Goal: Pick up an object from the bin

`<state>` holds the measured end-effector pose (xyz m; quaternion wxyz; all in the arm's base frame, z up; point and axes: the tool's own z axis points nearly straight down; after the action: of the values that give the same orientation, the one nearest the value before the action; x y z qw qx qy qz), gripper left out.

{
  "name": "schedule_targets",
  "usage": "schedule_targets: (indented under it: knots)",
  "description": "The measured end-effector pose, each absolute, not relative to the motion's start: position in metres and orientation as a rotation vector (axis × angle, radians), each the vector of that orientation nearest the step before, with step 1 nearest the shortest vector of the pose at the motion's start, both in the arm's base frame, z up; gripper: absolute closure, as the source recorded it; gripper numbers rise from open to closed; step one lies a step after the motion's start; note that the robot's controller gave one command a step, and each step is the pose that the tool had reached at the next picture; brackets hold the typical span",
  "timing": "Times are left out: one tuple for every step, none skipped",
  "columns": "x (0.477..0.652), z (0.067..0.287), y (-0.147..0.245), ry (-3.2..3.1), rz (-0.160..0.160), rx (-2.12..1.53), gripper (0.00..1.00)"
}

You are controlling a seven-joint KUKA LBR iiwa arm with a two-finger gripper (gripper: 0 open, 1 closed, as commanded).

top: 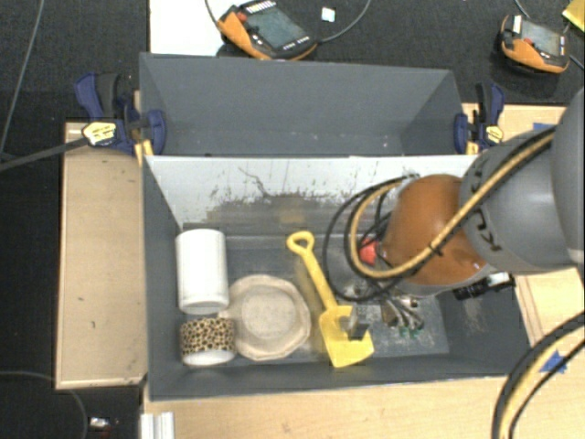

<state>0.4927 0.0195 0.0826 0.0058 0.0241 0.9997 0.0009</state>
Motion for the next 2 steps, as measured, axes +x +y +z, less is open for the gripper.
schedule_targets:
  knots:
    - [0.4934,0.0982,0.0195,3.126,0.003,0.074,1.00]
    - [0.4937,0.1067,0.0195,3.125,0.004,0.074,1.00]
